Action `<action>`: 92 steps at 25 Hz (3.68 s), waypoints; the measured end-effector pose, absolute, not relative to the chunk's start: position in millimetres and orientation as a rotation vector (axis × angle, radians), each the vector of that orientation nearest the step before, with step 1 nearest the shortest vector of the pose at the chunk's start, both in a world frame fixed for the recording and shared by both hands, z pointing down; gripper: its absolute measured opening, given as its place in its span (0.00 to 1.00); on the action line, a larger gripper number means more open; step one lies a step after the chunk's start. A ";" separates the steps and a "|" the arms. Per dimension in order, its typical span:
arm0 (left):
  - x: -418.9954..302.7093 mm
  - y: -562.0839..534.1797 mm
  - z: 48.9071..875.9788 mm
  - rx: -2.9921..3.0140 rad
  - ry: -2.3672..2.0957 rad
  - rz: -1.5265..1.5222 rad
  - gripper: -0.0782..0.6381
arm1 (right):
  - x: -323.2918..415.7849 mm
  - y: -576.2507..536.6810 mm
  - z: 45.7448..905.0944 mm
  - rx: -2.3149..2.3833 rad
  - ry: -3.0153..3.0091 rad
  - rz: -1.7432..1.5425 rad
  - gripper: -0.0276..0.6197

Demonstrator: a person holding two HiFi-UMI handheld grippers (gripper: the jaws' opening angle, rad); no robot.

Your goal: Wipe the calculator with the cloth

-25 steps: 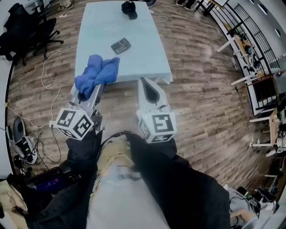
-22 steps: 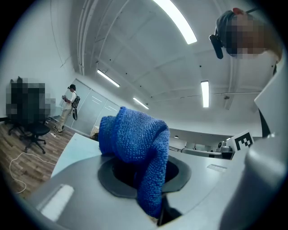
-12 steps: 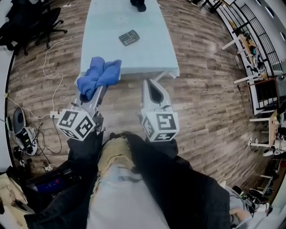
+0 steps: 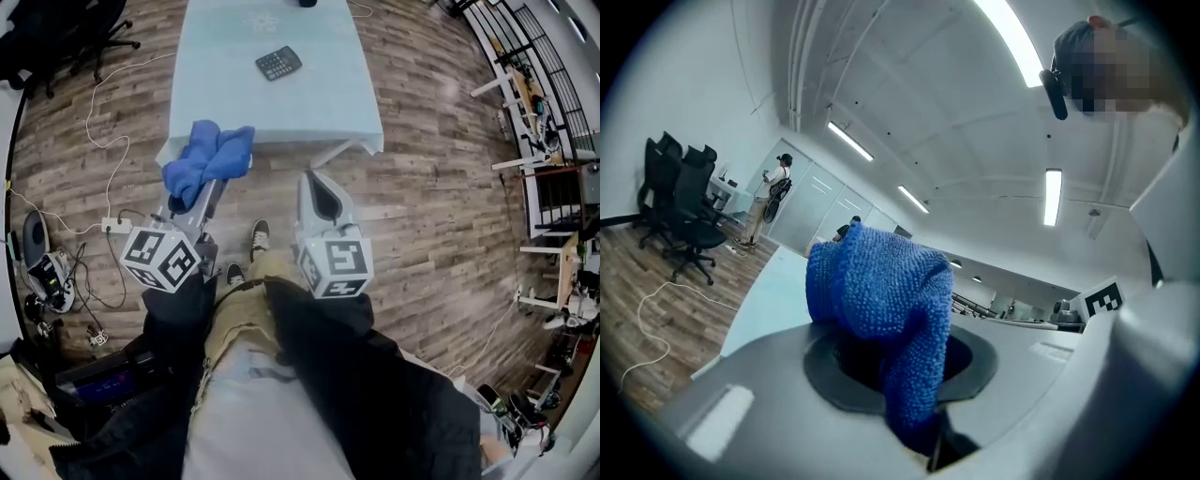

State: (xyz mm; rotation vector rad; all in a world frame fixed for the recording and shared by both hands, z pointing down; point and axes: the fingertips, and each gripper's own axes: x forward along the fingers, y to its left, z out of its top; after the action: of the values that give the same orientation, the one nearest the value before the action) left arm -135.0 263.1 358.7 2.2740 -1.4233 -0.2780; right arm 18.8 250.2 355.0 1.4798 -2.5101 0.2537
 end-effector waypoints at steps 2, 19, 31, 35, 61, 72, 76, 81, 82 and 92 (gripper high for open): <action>-138.1 247.6 359.9 2.268 -1.448 -0.271 0.22 | 13.2 232.1 360.9 1.446 -2.524 0.254 0.04; -136.5 124.1 334.1 2.254 -1.605 -0.221 0.22 | 28.9 101.8 347.9 1.347 -2.734 0.265 0.04; -123.4 72.7 351.5 2.205 -1.609 -0.191 0.22 | 40.5 51.4 368.8 1.319 -2.713 0.344 0.04; -138.5 52.9 363.9 2.188 -1.598 -0.200 0.22 | 25.8 33.6 373.5 1.322 -2.711 0.323 0.04; -175.3 -168.2 433.9 2.170 -1.321 -0.106 0.22 | -21.8 -170.7 413.7 1.462 -2.495 0.414 0.04; -138.1 -201.3 513.6 2.042 -1.328 0.104 0.22 | -0.8 -204.6 490.6 1.302 -2.412 0.633 0.04; -132.2 -211.8 543.6 1.975 -1.369 0.176 0.22 | 4.9 -218.1 514.1 1.238 -2.392 0.695 0.04; -115.2 -224.1 571.9 1.952 -1.374 0.256 0.22 | 21.6 -222.9 538.0 1.201 -2.337 0.758 0.04; -115.0 -227.2 577.2 1.950 -1.377 0.272 0.22 | 22.5 -223.2 541.7 1.196 -2.328 0.768 0.04; -108.5 -266.3 639.4 1.964 -1.400 0.506 0.22 | 40.6 -238.3 565.7 1.201 -2.267 0.814 0.04</action>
State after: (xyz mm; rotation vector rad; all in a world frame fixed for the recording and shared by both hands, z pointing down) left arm -108.5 -266.3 639.4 1.9642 -1.4002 0.5056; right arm 40.6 -238.3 565.7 1.2013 -2.2669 0.8139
